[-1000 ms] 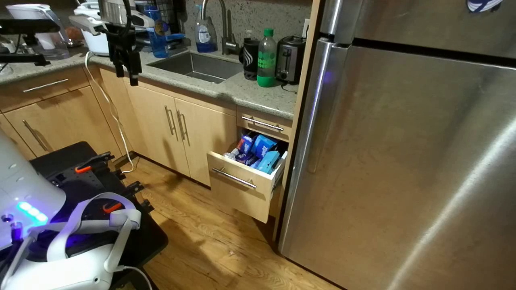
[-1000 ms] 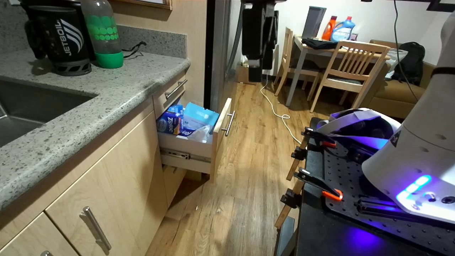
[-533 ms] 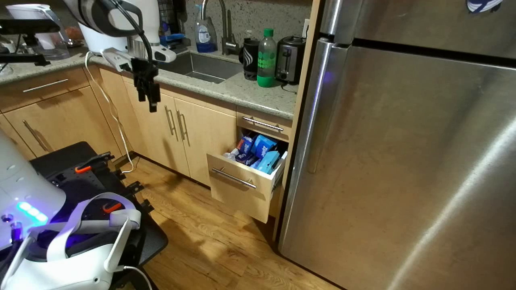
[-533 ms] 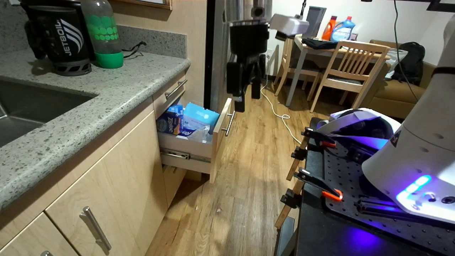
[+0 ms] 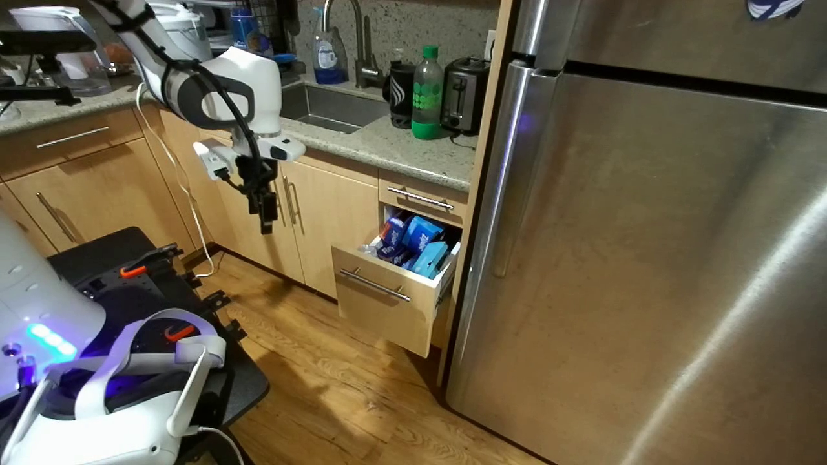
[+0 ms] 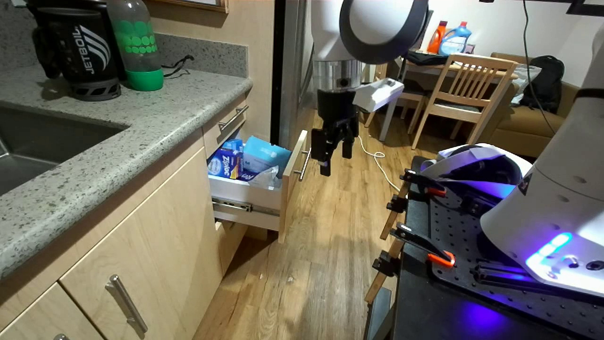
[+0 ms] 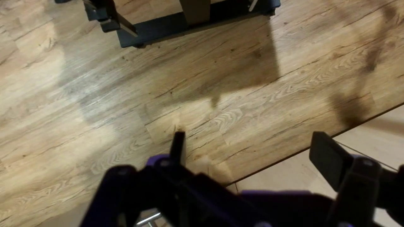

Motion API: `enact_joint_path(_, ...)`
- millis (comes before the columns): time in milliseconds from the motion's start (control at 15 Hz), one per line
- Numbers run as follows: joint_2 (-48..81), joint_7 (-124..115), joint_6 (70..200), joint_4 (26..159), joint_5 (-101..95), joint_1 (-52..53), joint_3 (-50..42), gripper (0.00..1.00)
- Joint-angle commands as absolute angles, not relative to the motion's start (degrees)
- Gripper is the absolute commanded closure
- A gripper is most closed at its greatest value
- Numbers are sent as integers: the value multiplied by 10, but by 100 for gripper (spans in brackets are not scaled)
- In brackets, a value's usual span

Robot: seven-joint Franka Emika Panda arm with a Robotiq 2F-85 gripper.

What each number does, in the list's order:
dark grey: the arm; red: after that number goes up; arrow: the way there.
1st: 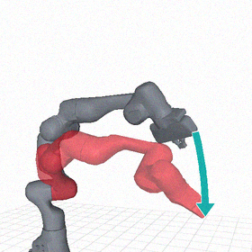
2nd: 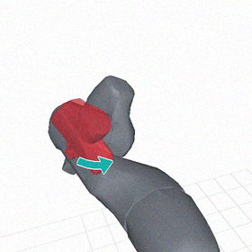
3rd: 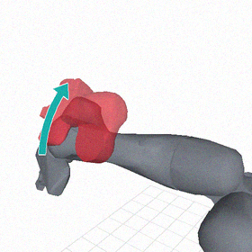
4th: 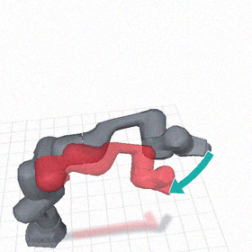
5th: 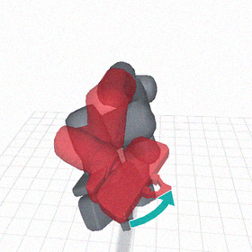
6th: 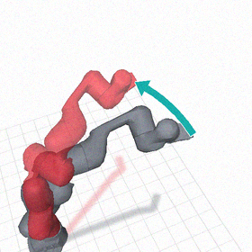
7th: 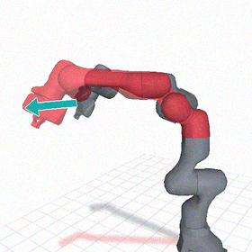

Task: Close the second drawer

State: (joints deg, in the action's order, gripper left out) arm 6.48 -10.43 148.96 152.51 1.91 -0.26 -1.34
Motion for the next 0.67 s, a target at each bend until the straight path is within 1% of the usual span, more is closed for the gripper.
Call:
enact_joint_path(0,102,-182,1555,1536,-66,9,-43,0)
enact_joint_path(200,137,-206,1583,1534,-106,19,-64,0)
enact_joint_path(333,167,-236,1602,1529,-150,39,-93,0)
enact_joint_path(600,174,-209,1588,1527,-123,43,-96,0)
